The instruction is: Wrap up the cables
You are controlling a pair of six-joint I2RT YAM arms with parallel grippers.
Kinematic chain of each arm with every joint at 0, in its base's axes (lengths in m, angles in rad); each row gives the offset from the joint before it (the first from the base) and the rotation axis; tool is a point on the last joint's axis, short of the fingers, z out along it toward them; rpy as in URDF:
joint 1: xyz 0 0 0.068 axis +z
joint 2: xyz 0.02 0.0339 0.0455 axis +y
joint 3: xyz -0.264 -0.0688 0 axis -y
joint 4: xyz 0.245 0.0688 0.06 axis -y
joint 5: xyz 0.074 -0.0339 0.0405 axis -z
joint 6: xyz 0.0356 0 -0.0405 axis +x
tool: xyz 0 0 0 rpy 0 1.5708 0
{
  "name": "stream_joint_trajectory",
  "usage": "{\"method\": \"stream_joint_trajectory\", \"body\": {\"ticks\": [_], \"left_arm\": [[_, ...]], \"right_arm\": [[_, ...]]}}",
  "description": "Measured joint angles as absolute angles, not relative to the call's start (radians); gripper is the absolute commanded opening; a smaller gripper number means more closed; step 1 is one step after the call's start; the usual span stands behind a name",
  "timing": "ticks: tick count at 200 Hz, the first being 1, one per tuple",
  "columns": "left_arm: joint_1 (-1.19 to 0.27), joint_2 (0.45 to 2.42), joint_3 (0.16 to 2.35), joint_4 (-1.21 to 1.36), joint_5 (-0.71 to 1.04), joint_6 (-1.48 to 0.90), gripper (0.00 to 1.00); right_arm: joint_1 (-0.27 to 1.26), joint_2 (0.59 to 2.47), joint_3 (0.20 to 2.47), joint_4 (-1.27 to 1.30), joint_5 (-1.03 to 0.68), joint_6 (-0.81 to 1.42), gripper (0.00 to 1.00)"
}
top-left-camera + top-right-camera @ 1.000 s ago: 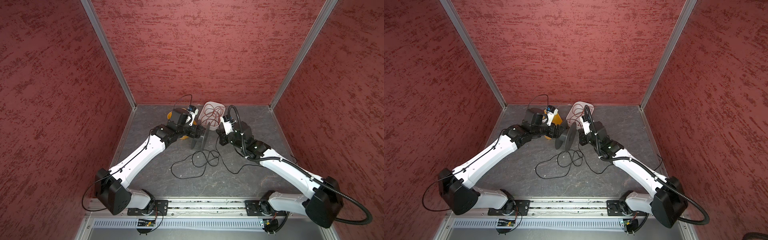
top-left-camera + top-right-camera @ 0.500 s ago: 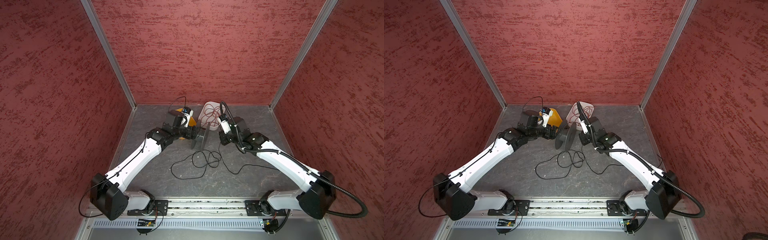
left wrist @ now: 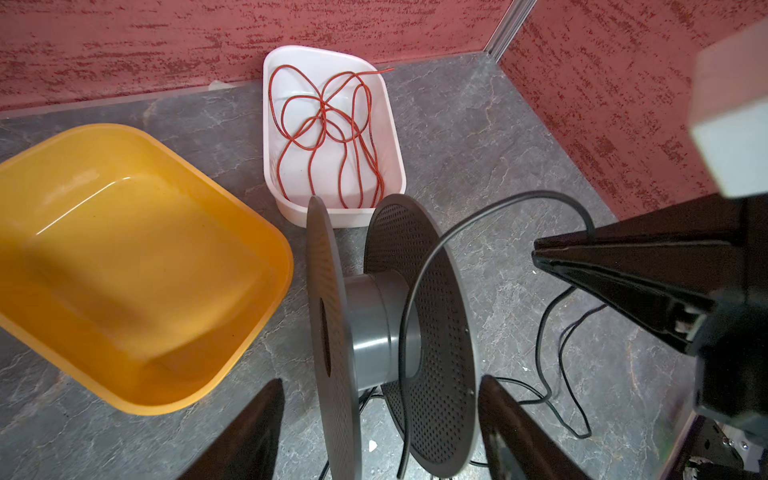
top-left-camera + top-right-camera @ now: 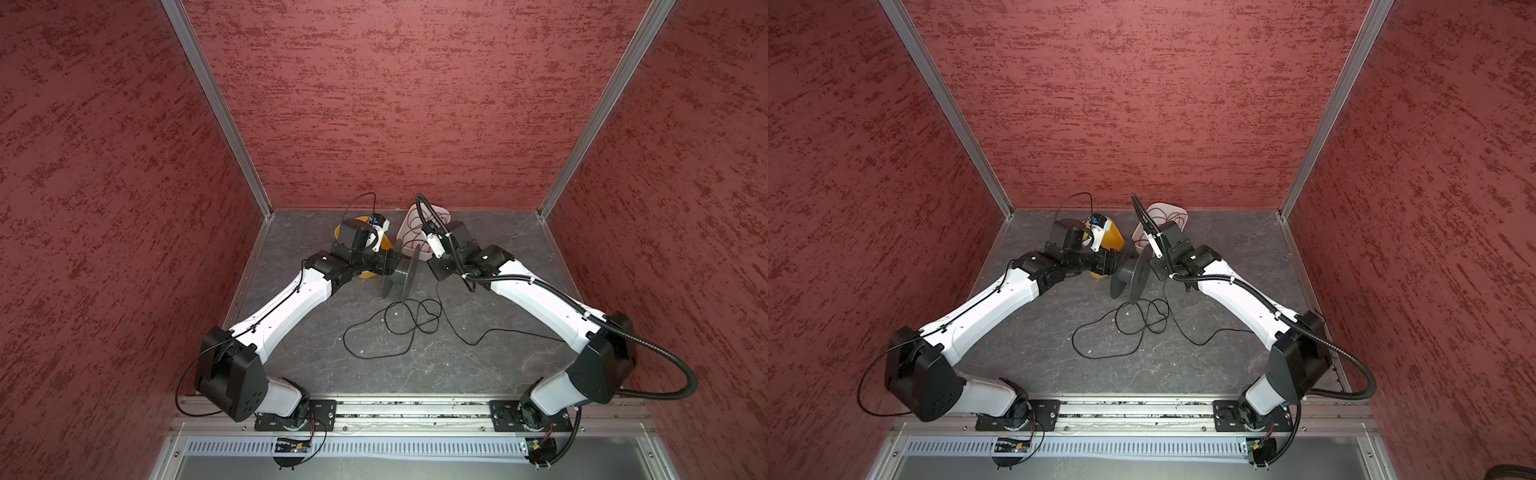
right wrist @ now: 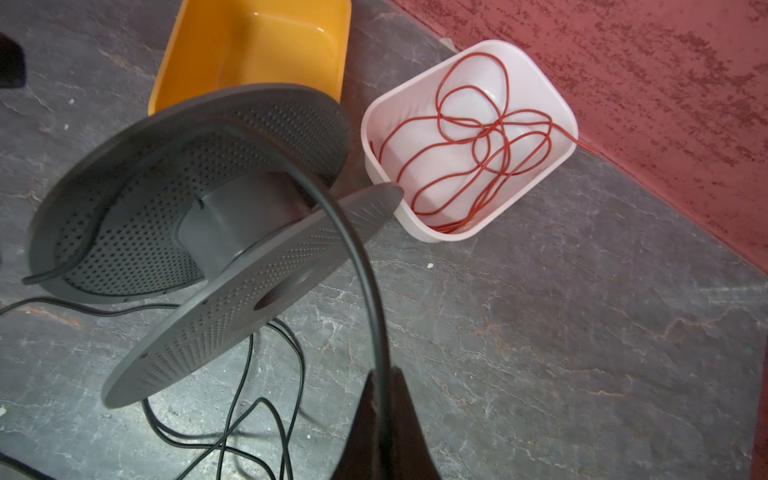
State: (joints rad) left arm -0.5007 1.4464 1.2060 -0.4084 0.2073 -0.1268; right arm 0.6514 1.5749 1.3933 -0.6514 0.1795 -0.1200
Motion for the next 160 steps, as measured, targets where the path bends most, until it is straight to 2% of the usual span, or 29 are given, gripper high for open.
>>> {"method": "stream_joint_trajectory", "body": {"ticks": [74,160], "left_arm": [[-0.489,1.523,1.205,-0.354,0.241,-0.129,0.57],[-0.487,1.613,1.207,-0.338,0.243,-0.135,0.50]], "right_arm": [[0.662,1.651,1.435,-0.687,0.214,-0.219,0.00],[0.673,1.705,1.484,-0.703,0.242,-0.289,0.00]]}}
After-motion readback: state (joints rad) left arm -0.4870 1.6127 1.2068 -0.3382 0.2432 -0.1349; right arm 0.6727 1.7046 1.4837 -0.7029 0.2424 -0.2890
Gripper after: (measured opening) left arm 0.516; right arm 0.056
